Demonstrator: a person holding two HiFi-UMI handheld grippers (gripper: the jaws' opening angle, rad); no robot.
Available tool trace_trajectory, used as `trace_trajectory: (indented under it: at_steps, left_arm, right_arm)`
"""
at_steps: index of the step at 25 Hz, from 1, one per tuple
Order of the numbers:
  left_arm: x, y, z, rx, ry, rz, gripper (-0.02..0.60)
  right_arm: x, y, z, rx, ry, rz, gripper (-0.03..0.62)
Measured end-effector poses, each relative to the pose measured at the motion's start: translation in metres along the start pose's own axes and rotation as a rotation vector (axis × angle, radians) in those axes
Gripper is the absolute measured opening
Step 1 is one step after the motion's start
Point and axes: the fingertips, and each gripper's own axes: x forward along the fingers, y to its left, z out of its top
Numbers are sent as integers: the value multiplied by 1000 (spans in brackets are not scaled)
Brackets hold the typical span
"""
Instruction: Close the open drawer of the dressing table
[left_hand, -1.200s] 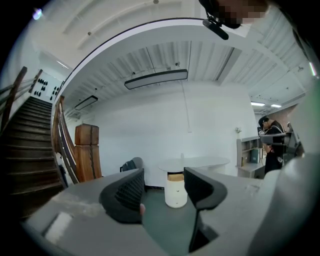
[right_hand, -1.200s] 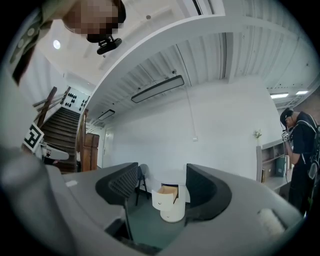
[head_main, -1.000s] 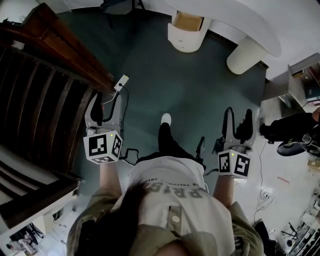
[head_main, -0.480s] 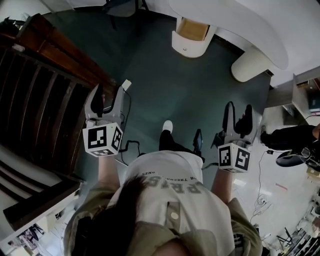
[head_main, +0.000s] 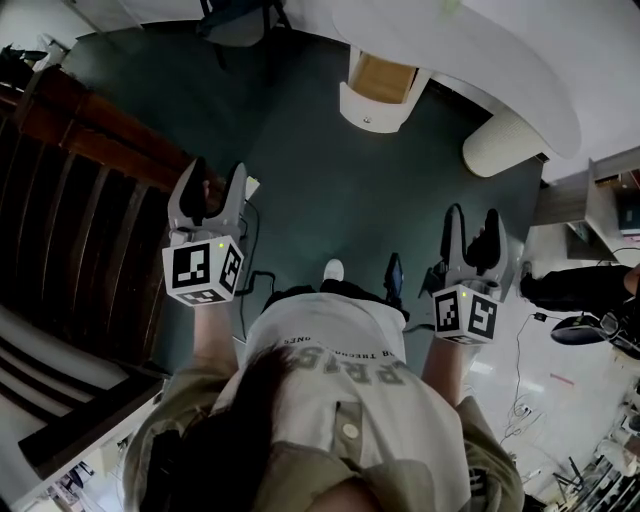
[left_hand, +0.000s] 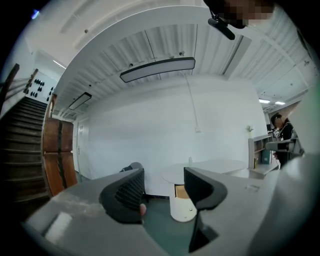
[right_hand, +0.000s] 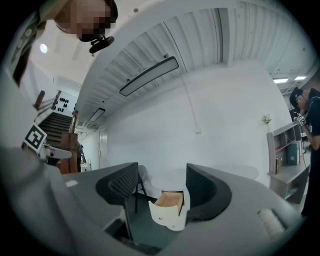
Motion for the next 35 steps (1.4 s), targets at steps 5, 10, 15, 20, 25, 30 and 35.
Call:
trace_trajectory:
  at_steps: [5, 10, 15, 20, 25, 30, 35]
  left_arm:
    - [14, 3, -3, 11, 14, 16, 261]
    - [23, 12, -5, 17, 26, 16, 261]
    - [40, 25, -11, 8, 28, 9, 261]
    - [65, 36, -22, -15, 41, -3, 261]
    - [99, 55, -21, -20, 43, -30, 261]
    - [142, 63, -19, -15, 62, -87, 261]
    - [191, 64, -16, 2, 49, -162, 261]
  right_arm:
    - [22, -5, -9, 3, 19, 9, 293]
    - [33, -2, -22, 7, 38, -3, 293]
    - [49, 6, -33, 8, 54, -14, 293]
    - [69, 11, -39, 3, 56, -36, 293]
    - [94, 24, -40, 11, 44, -54, 293]
    - [123, 30, -40, 0, 35, -88, 293]
    - [152, 31, -45, -10, 25, -134, 293]
